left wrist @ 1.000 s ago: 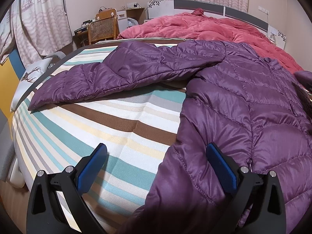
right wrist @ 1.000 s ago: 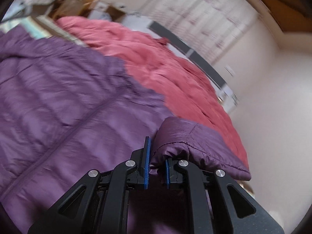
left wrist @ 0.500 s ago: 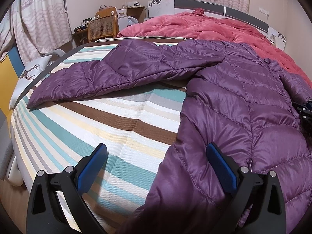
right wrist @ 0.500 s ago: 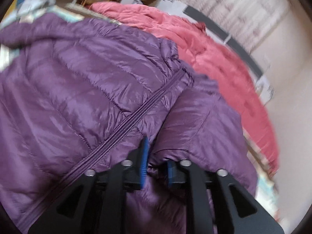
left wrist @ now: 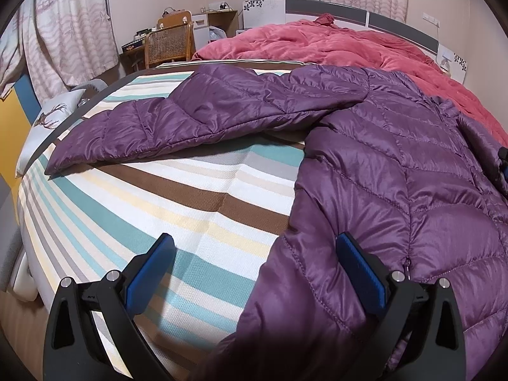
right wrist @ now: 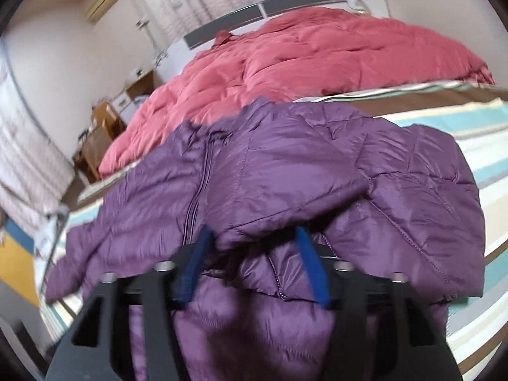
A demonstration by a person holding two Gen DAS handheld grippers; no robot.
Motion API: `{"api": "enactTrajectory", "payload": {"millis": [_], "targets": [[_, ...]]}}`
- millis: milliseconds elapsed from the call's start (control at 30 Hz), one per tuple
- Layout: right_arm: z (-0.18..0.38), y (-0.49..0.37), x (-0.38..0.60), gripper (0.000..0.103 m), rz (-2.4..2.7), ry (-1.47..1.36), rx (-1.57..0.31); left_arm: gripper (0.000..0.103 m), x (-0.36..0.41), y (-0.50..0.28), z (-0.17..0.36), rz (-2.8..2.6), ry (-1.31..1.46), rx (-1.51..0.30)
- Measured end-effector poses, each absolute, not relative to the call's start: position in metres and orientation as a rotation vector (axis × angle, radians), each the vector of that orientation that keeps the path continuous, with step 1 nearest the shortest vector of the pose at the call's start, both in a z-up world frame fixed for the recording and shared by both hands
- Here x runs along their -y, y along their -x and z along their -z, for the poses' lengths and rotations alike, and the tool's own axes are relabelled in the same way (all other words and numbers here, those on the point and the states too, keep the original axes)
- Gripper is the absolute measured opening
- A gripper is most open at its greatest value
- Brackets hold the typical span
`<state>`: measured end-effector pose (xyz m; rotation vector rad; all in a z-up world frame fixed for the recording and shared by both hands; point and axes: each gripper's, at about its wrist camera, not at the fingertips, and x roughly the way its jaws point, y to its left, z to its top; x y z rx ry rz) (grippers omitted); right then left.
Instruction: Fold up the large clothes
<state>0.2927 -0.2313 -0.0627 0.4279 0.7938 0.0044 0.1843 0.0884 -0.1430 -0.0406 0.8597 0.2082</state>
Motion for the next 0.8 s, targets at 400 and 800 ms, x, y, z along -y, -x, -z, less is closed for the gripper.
{"api": "enactTrajectory", "payload": {"millis": [400,800], "targets": [[0.061,-0.311,0.112,0.019,-0.154,0.303,-0.756,0.101,-0.089,-0.185,0.142,-0.209,0.046,-0.868],[0.071,-0.286,0.102,0.022,-0.285,0.286,-0.843,0.101,-0.068,-0.197,0.105,-0.132,0.017,-0.848]]}}
